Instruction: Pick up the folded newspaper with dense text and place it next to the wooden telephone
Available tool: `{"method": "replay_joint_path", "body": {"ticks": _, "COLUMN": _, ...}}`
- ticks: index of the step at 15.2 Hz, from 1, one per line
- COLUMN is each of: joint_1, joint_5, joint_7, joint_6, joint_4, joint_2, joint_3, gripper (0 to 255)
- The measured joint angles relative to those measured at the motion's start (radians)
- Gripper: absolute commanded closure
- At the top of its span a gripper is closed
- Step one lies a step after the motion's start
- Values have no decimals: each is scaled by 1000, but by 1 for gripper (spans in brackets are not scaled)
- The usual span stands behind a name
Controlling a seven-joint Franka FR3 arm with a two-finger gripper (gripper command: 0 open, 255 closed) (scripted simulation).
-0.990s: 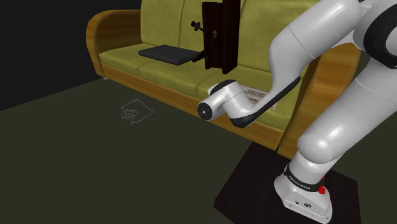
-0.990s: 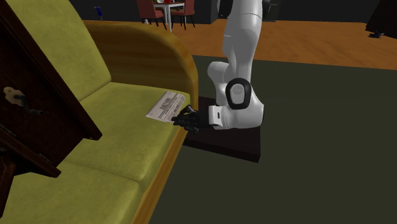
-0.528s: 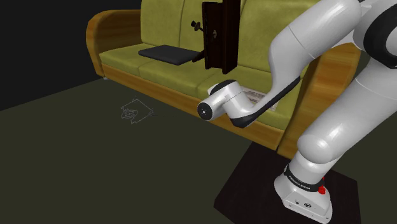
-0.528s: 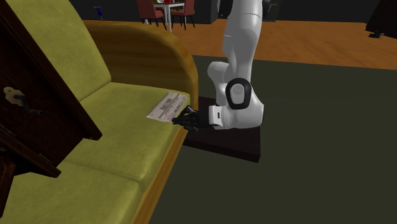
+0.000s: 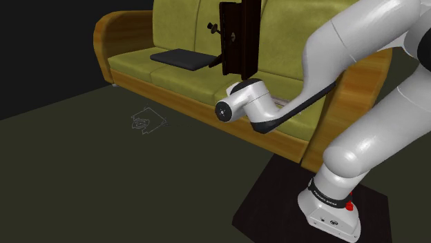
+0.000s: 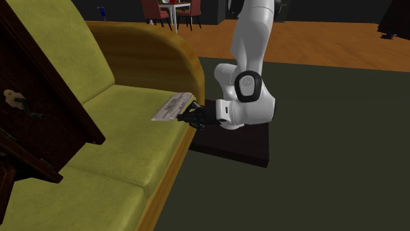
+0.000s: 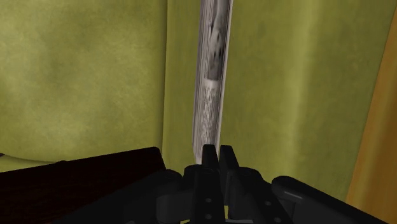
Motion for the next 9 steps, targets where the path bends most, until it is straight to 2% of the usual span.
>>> {"method": "replay_joint_path", "body": {"ticks": 9, "joint_1": 16, "joint_5": 42, "joint_7": -132, "joint_6": 2, "joint_4": 23, "joint_2": -109, "joint_3": -28, "gripper": 255}}
